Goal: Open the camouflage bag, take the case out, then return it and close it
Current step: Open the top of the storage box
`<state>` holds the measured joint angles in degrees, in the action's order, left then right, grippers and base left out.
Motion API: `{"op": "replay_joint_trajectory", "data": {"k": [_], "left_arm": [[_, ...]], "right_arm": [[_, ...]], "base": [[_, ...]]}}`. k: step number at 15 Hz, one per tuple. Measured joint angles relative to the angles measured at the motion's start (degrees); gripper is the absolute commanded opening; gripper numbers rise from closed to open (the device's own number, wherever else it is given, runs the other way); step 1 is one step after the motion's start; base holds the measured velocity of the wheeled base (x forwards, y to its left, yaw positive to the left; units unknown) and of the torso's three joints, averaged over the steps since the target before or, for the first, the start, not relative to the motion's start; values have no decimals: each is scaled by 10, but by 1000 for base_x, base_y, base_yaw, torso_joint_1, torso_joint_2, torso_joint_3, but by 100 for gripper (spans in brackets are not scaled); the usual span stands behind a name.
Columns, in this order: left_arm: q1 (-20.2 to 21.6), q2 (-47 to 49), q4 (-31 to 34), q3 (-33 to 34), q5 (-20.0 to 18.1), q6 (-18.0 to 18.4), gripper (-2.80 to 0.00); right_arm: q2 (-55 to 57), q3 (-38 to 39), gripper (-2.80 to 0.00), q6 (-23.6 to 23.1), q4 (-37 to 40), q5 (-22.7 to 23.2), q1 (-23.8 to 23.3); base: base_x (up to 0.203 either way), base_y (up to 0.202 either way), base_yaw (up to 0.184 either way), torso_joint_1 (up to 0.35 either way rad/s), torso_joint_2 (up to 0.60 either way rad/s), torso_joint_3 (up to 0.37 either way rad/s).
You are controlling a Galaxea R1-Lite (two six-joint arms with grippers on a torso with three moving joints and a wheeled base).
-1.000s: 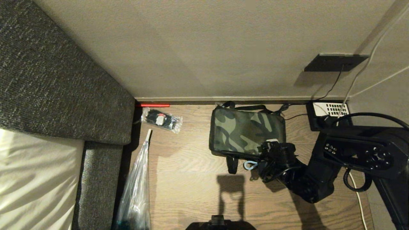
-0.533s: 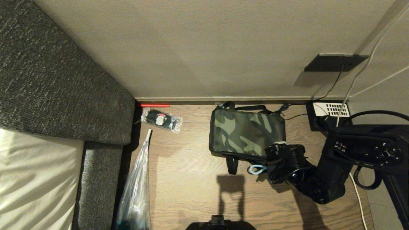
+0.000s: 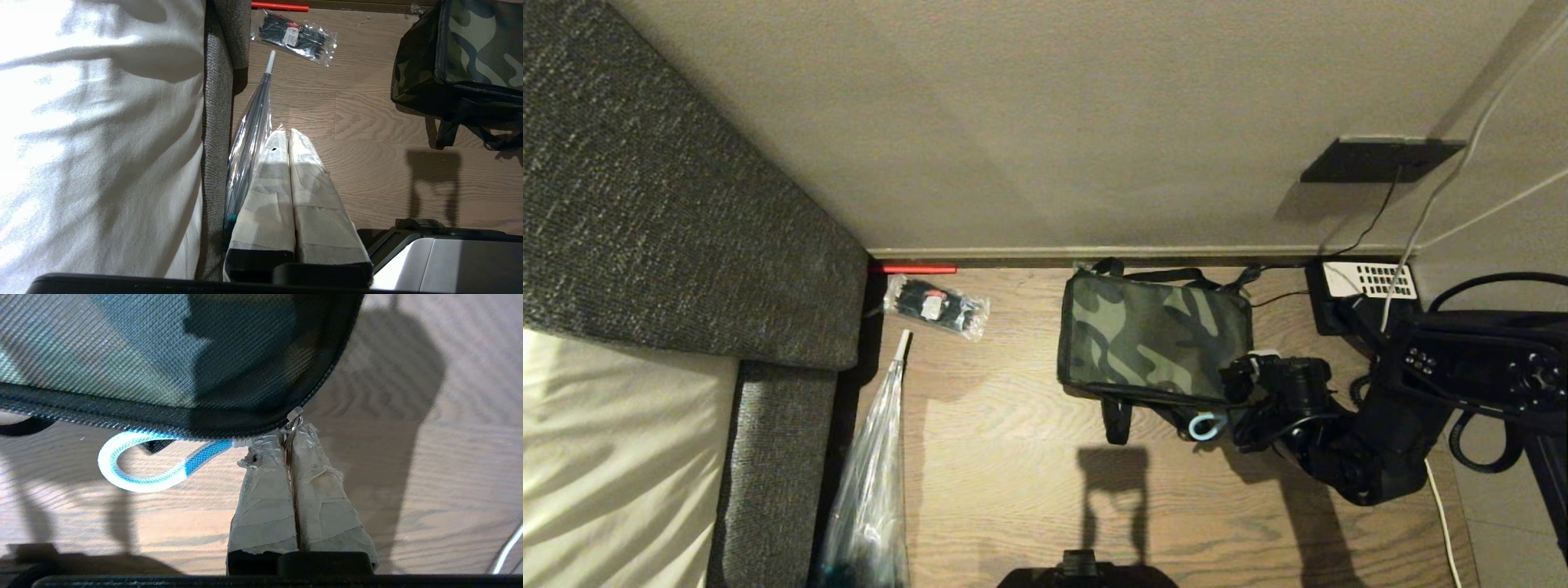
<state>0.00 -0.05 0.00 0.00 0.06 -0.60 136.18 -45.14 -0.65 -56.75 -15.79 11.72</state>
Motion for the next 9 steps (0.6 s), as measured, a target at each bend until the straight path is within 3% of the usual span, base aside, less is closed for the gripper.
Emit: {"op": "replay_joint_trajectory", "data": {"k": [9], "left_arm": [[0,0,0,0,0,0,-280]], "right_arm": [[-14,-12,-280,-6,-2,-1,-26]], "base": [[0,0,0,0,0,0]]}}
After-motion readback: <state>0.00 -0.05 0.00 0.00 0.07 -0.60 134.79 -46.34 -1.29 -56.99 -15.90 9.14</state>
